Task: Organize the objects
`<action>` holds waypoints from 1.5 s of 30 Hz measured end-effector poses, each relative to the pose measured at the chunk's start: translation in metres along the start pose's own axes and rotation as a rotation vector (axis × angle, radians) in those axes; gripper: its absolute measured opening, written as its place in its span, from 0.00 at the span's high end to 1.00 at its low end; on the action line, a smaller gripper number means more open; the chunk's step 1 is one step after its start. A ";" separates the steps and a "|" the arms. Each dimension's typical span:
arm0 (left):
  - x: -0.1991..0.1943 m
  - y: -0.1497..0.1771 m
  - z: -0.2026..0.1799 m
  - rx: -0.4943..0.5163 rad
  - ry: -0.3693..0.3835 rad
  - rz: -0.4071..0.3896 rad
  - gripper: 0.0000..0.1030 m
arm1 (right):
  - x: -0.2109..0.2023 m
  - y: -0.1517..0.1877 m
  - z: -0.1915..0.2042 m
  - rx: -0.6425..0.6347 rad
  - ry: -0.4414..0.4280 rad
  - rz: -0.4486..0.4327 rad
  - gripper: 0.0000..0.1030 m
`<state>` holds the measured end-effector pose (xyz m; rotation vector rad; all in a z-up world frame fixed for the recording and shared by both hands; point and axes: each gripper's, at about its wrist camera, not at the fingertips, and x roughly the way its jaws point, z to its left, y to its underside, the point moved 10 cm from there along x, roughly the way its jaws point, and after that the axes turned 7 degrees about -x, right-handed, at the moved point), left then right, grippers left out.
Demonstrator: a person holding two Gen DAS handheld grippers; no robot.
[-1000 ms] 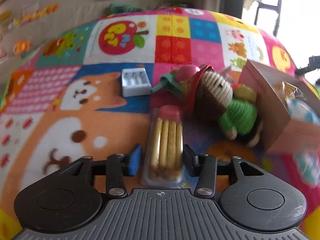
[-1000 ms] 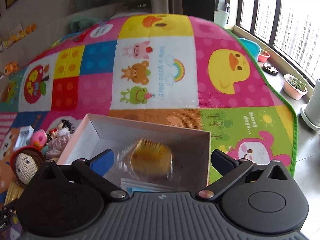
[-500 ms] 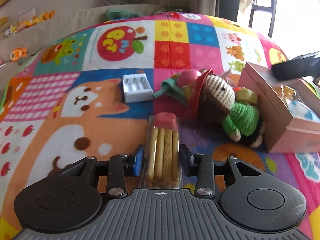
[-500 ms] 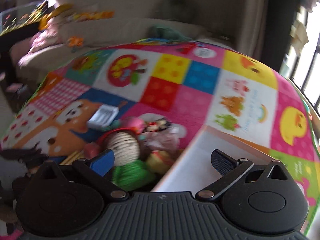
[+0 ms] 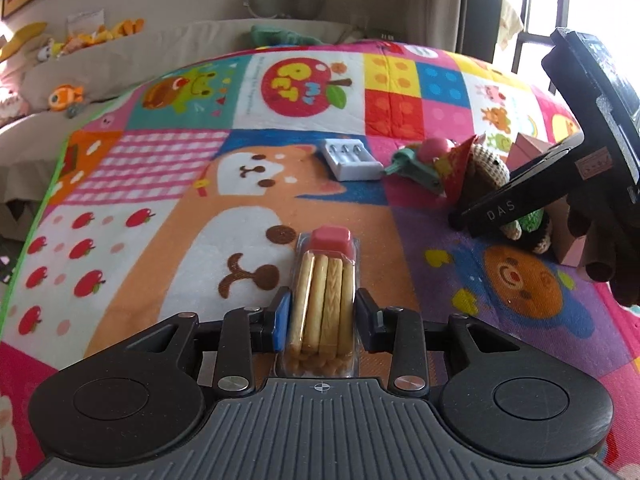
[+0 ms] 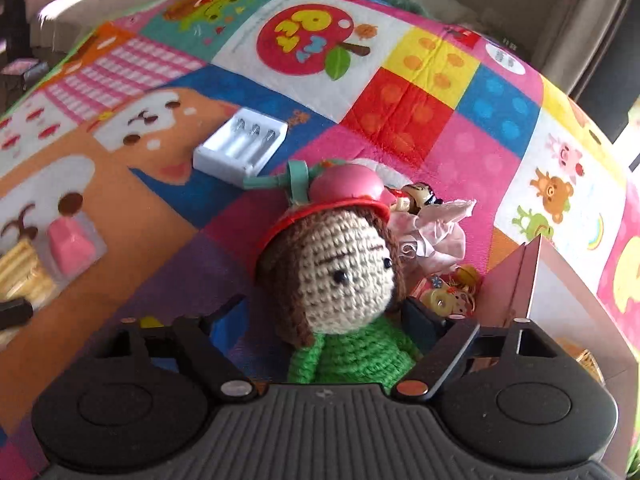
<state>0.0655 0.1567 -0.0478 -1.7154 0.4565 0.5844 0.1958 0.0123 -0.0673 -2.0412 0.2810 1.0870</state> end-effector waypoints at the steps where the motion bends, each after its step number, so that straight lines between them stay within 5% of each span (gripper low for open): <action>1: -0.001 0.000 0.002 -0.007 0.004 -0.004 0.63 | -0.001 0.001 0.000 0.009 -0.005 0.006 0.29; 3: -0.001 -0.001 0.007 -0.028 0.010 -0.011 0.63 | -0.006 0.005 0.006 0.019 -0.031 0.030 0.42; 14: -0.003 -0.001 0.014 -0.087 0.057 -0.022 0.63 | -0.079 0.063 0.066 0.004 -0.279 0.066 0.43; 19: -0.005 0.001 0.008 -0.088 0.045 -0.024 0.63 | -0.103 0.099 0.061 0.021 -0.256 0.077 0.43; 25: -0.003 0.006 -0.027 -0.028 0.144 -0.005 0.63 | -0.121 0.121 0.030 0.051 -0.162 0.117 0.41; 30: 0.009 0.002 -0.039 -0.043 0.173 0.000 0.63 | -0.155 0.042 0.008 0.079 -0.169 -0.074 0.24; 33: 0.012 0.001 -0.040 -0.061 0.178 -0.006 0.63 | -0.138 -0.021 0.012 0.114 -0.219 -0.133 0.24; 38: 0.012 -0.001 -0.033 -0.129 0.223 -0.008 0.63 | -0.050 -0.100 0.028 0.156 -0.231 -0.105 0.26; 45: 0.012 0.000 -0.030 -0.173 0.250 -0.009 0.63 | 0.051 -0.135 0.031 0.232 -0.184 0.033 0.30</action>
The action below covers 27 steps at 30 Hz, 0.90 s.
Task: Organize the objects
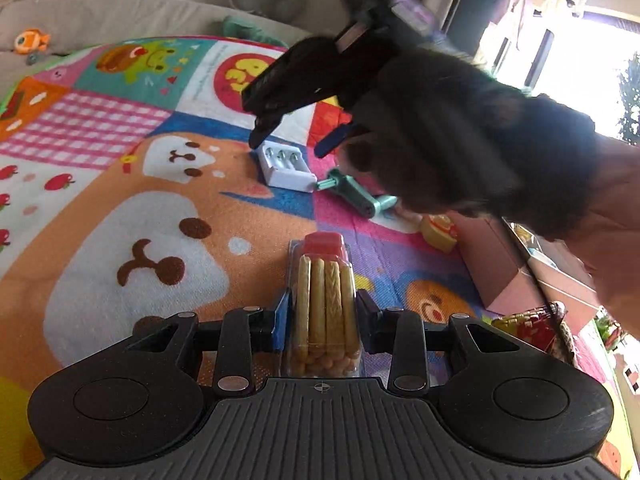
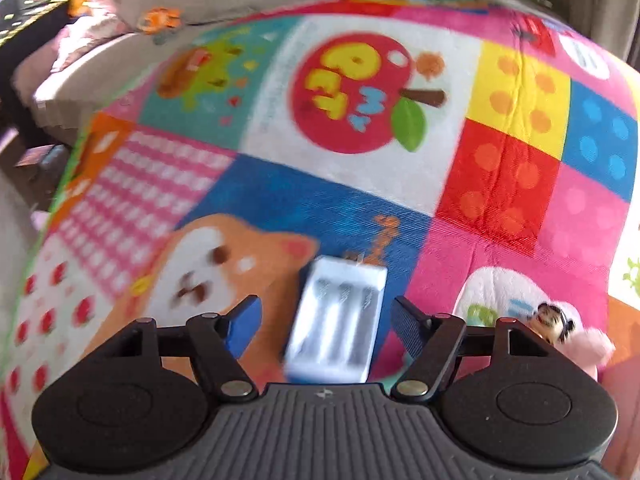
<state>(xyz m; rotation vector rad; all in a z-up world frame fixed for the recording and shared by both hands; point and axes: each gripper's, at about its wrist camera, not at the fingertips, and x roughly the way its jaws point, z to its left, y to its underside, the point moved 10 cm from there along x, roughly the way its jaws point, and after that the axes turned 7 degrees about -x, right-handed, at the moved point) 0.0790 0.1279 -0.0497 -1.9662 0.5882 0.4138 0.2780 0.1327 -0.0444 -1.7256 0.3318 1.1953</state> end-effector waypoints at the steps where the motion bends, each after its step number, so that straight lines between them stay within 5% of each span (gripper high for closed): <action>1: 0.000 0.000 0.000 -0.001 0.001 0.000 0.63 | 0.008 -0.001 -0.004 0.016 0.005 0.013 0.30; 4: 0.000 0.000 0.001 -0.013 0.008 0.000 0.63 | 0.027 0.001 -0.015 0.077 -0.005 0.036 0.30; 8: -0.001 0.000 0.001 -0.019 0.011 -0.001 0.63 | 0.009 0.014 -0.003 -0.001 -0.037 0.064 0.54; 21: -0.001 0.000 0.002 -0.011 0.000 0.000 0.63 | -0.181 0.112 -0.006 -0.043 -0.139 -0.079 0.54; 27: -0.008 0.012 -0.012 0.033 -0.024 0.007 0.63 | -0.219 0.193 0.005 -0.123 -0.117 -0.056 0.54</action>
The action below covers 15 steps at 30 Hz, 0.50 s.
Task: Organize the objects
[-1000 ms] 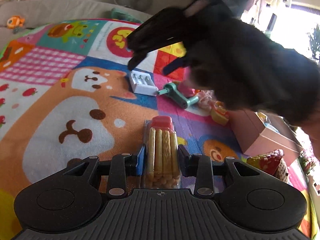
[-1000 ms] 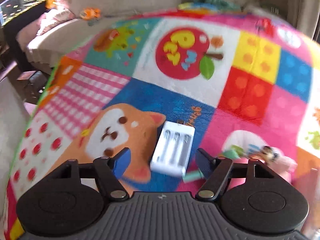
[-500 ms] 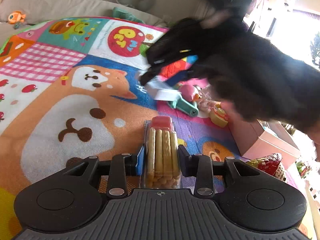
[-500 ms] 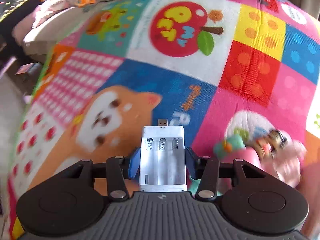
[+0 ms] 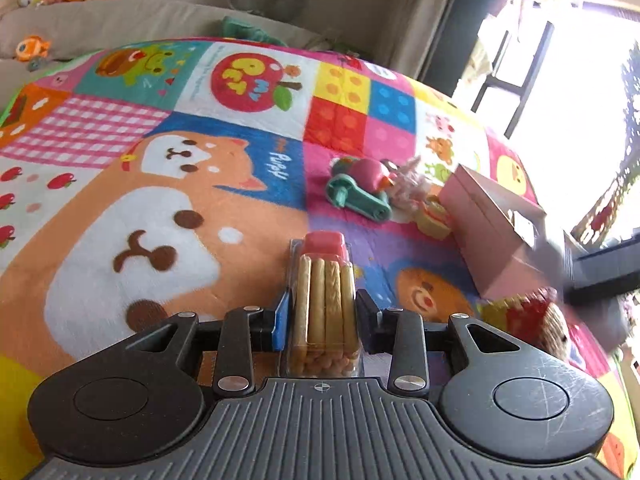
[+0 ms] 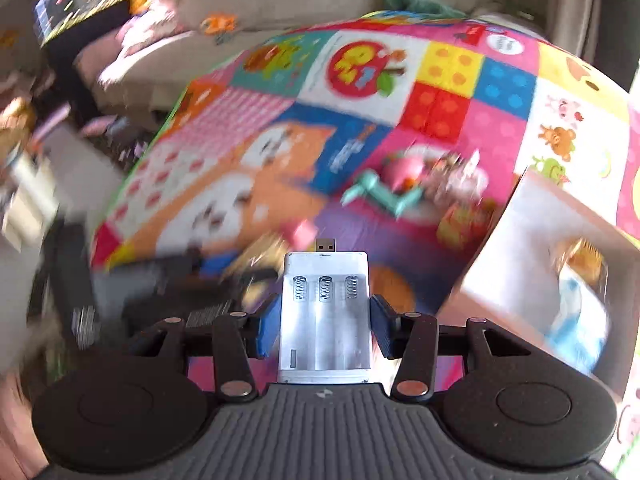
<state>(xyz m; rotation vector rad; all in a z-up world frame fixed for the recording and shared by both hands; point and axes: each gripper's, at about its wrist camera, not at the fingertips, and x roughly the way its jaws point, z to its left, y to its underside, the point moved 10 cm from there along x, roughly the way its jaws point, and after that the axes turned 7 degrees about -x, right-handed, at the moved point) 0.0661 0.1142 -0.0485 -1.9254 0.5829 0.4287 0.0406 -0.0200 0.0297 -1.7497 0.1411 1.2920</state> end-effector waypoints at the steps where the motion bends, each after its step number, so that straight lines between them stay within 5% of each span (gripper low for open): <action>1: -0.001 0.002 -0.002 0.010 0.001 0.001 0.63 | -0.001 0.012 0.009 -0.029 -0.011 0.003 0.54; 5: -0.001 0.001 0.002 -0.032 0.030 0.001 0.63 | 0.015 0.049 0.039 -0.092 -0.071 0.042 0.54; 12: -0.002 0.003 -0.003 0.000 0.001 -0.002 0.63 | 0.038 0.071 0.030 -0.121 0.081 0.066 0.54; 15: -0.001 0.003 -0.004 0.018 -0.012 0.000 0.63 | 0.023 0.071 0.029 -0.093 0.066 0.012 0.48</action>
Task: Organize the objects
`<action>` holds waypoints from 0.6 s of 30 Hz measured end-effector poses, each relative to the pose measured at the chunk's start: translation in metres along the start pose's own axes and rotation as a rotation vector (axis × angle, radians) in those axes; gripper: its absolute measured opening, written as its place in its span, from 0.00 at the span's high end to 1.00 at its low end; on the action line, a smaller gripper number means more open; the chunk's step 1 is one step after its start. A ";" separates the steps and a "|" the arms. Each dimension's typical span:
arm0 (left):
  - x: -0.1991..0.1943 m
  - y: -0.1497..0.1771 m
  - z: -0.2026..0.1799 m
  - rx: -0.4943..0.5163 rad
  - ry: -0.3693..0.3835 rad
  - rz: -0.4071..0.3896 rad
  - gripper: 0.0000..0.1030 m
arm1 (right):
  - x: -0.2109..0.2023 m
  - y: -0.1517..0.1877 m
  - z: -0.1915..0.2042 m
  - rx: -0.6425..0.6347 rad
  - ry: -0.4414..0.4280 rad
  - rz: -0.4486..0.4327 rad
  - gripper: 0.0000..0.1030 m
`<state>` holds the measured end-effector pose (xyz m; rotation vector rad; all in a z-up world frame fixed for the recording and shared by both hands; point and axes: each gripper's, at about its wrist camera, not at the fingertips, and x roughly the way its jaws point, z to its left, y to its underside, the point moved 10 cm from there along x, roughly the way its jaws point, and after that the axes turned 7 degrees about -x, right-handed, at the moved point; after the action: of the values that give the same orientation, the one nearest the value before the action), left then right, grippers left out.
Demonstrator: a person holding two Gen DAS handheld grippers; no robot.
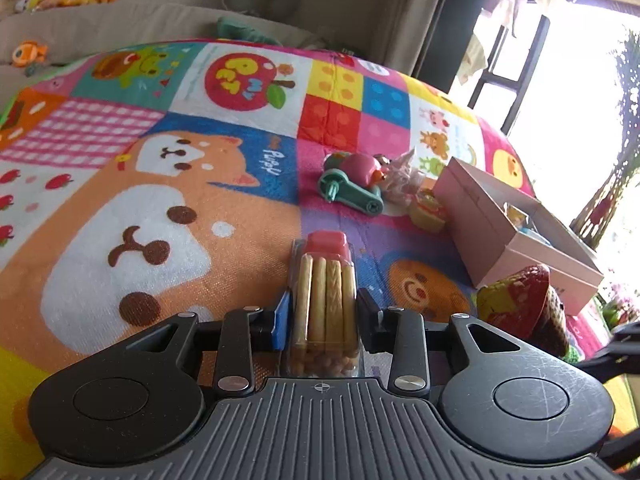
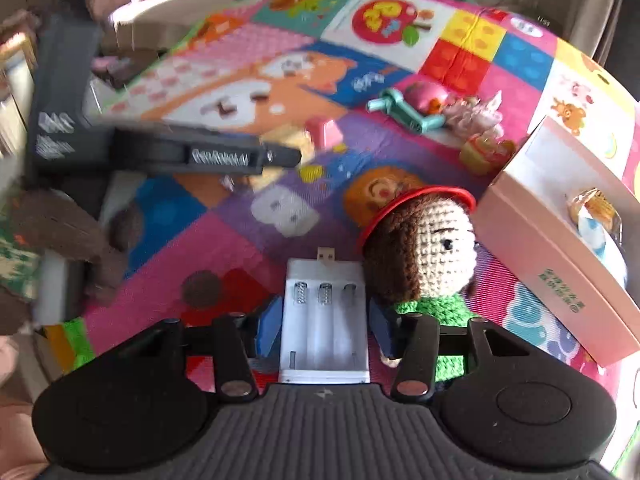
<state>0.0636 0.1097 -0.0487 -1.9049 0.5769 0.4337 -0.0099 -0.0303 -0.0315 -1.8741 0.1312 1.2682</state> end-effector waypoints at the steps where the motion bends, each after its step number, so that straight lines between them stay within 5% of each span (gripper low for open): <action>1: 0.001 0.000 -0.001 0.013 -0.010 0.001 0.63 | -0.009 -0.001 0.000 0.013 -0.015 -0.031 0.45; 3: 0.002 0.001 -0.005 0.056 -0.040 0.002 0.63 | -0.026 0.003 -0.003 0.022 -0.008 -0.085 0.34; 12: 0.005 0.006 -0.015 0.144 -0.105 0.006 0.63 | -0.019 0.016 -0.026 -0.002 0.173 -0.117 0.33; 18: 0.005 0.006 -0.016 0.173 -0.125 0.007 0.63 | 0.012 0.008 -0.053 0.071 0.095 -0.109 0.29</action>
<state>0.0652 0.0916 -0.0494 -1.6987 0.5221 0.4883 0.0296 -0.0672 -0.0387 -1.8551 0.1213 1.0878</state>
